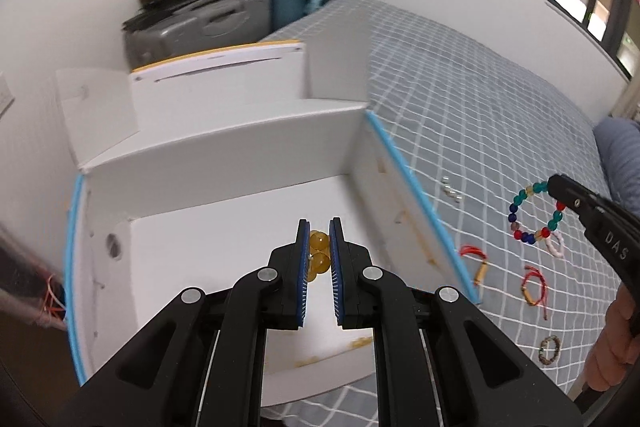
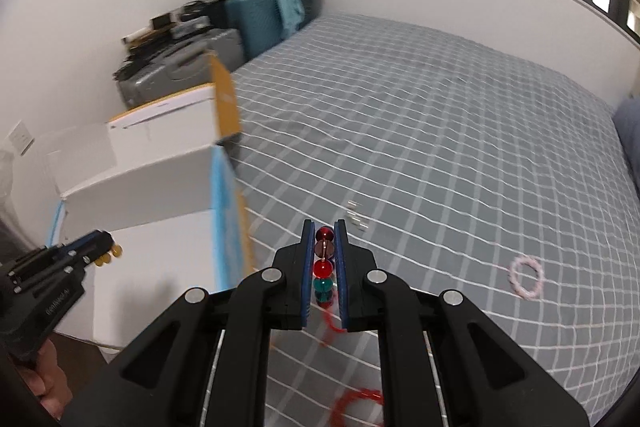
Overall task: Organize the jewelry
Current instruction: 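Carry the yellow beads and multicolour bracelet with both tools to the white box, then open both tools to drop the beads and bracelet into the box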
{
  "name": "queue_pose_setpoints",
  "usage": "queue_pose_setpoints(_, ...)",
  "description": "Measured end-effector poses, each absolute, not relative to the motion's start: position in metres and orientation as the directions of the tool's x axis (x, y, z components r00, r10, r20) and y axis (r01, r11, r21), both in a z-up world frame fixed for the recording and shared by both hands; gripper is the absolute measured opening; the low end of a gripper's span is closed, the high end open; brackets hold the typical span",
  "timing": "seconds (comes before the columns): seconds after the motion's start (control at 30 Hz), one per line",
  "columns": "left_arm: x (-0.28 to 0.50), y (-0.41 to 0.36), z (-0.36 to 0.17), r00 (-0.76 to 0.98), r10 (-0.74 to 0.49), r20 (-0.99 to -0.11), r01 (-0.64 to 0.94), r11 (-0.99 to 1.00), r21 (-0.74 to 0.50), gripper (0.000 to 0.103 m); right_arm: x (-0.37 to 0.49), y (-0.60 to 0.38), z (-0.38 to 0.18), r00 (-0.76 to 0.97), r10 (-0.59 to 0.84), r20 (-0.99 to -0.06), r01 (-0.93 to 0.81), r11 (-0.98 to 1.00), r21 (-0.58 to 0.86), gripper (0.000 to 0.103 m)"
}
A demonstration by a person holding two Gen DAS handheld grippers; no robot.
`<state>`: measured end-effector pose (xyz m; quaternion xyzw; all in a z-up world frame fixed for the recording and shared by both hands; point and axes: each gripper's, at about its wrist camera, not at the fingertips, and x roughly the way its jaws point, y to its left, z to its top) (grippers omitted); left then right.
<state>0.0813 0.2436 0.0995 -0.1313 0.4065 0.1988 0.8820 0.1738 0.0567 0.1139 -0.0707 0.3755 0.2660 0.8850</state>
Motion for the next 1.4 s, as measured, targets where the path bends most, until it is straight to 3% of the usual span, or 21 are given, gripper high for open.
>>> queue_pose_setpoints(0.43, 0.041, 0.303, 0.08, 0.528, 0.316, -0.788, -0.574, 0.817, -0.057, 0.009, 0.133, 0.161, 0.099, 0.463, 0.497, -0.734, -0.68, 0.73, 0.066, 0.009)
queue_pose_setpoints(0.83, 0.024, 0.328, 0.026, 0.458, 0.286, -0.842, -0.61, 0.79, -0.063, 0.009, 0.12, 0.201, 0.029, 0.377, 0.424, -0.823, -0.707, 0.706, 0.04, 0.009)
queue_pose_setpoints(1.17, 0.021, 0.337, 0.012, 0.437, 0.265, -0.86, -0.619, 0.782, -0.074, 0.009, 0.12, 0.207, 0.015, 0.367, 0.402, -0.839, -0.709, 0.705, 0.027, 0.011)
queue_pose_setpoints(1.33, 0.02, 0.337, 0.016, 0.448, 0.256, -0.857, -0.616, 0.782, -0.088, 0.013, 0.12, 0.205, 0.019, 0.355, 0.409, -0.841, -0.711, 0.702, 0.042, 0.014)
queue_pose_setpoints(1.4, 0.019, 0.337, 0.019, 0.454, 0.254, -0.854, -0.616, 0.782, -0.095, 0.028, 0.119, 0.203, 0.023, 0.357, 0.413, -0.838, -0.706, 0.706, 0.047, 0.026)
